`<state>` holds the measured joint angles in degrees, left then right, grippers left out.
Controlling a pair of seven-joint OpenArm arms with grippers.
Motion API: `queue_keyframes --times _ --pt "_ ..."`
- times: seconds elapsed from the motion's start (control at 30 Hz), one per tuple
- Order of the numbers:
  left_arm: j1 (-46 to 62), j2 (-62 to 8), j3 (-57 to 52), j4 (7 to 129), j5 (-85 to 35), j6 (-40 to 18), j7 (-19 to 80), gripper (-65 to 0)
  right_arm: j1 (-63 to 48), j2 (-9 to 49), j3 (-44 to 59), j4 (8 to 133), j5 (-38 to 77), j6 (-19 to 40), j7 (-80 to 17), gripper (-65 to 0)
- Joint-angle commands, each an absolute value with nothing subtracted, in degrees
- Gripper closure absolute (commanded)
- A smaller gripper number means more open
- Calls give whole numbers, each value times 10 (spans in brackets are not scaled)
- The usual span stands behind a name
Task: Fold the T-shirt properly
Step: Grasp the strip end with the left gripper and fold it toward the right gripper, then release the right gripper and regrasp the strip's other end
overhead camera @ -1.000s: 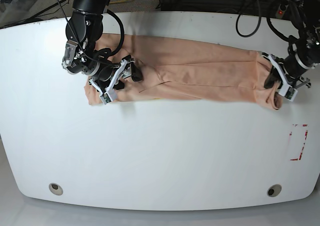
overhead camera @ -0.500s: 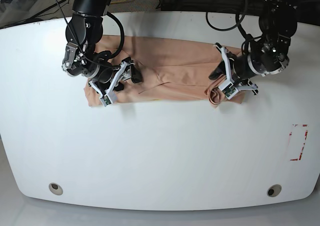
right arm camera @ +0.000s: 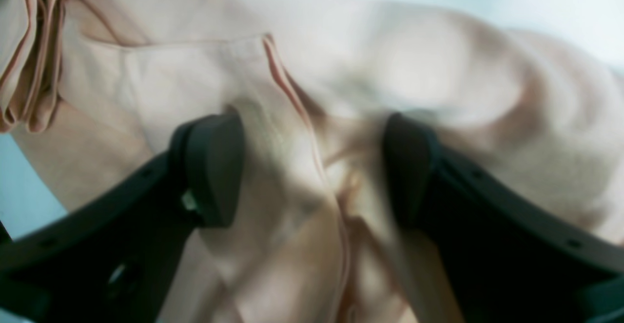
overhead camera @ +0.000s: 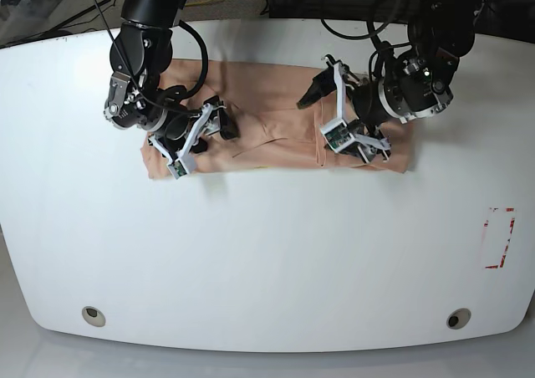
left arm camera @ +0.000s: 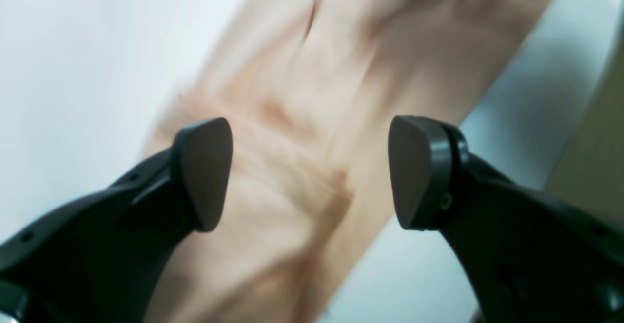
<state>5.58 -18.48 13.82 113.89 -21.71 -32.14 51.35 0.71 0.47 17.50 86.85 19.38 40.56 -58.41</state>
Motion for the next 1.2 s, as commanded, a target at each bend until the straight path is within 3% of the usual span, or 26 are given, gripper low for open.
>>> queue_keyframes --times 0.0,0.23,0.37,0.6,0.83,1.0,1.17 --pt "38 -195 80 1136 -209 -314 510 -432 14 7 175 875 178 400 -601 -436" --pt "65 -193 -54 1088 -211 -318 510 -379 15 11 179 986 233 400 -633 -436" --pt "87 -192 -77 1059 -212 -318 509 -322 34 14 254 1026 269 400 -688 -436" --pt "111 -183 -77 1030 -213 -320 509 -6 68 46 407 924 326 400 -740 -441" --pt "113 -144 -115 1000 -212 -342 509 0 68 108 458 778 389 400 -727 -438" --pt "109 -119 -137 970 -209 -381 509 0 53 104 452 768 389 400 -723 -438" --pt "109 -118 -135 960 -209 -385 509 0 41 67 406 784 391 400 -722 -438"
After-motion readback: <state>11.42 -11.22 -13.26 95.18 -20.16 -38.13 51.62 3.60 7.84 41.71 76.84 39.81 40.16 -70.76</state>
